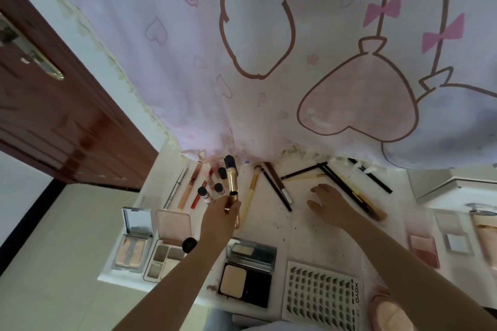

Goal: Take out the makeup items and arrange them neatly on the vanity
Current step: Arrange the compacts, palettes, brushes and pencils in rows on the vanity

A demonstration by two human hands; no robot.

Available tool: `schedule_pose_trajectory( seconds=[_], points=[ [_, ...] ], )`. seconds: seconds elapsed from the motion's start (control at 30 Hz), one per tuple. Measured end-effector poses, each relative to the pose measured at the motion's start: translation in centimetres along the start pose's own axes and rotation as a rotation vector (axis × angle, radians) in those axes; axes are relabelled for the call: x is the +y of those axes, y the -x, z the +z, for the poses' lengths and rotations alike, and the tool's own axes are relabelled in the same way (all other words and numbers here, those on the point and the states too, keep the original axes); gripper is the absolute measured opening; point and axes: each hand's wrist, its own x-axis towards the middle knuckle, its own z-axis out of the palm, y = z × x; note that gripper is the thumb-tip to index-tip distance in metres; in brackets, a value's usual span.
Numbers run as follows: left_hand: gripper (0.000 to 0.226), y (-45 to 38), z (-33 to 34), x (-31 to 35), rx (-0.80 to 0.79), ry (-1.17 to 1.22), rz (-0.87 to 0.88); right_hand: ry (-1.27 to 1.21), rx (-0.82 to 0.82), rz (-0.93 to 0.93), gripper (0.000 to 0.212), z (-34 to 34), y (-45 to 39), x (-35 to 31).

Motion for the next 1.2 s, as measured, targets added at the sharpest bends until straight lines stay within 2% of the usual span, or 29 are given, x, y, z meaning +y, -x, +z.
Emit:
schedule_pose_trajectory(
  seconds=[0.17,0.37,0.6,0.8,0.97,1.07,1.2],
  points=[
    [0.027,-1.5,0.6,-0.9,-0.154,-0.421,-0.090,0.217,-0.006,-0.043,0.048,0.9,-0.1,0.9],
    [0.030,-3.3,2.1,-1.0,-0.198,-0.621,-0.168,0.277,-0.054,-0.068,0.047,0.5,-0.2,1.0],
    [0.022,-4.3,3.3,-0.9,-0.198,-0.737,-0.287,0.271,-0.107,-0.061,0.052,0.2,0.0,1.0],
    [0.023,-4.3,3.5,-1.0,-0.192,-0.745,-0.271,0.255,-0.122,-0.060,0.055,0.2,0.0,1.1],
    [0.024,-3.6,3.5,-1.2,-0.157,-0.711,-0.216,0.248,-0.114,-0.056,0.055,0.3,0.0,1.2],
    [0.026,-3.0,3.4,-1.2,-0.112,-0.758,-0.097,0.249,-0.115,-0.060,0.055,0.4,-0.1,1.3],
    [0.028,-2.9,3.9,-0.7,-0.248,-0.767,-0.015,0.266,-0.121,-0.055,0.056,0.4,-0.1,1.2]
  ],
)
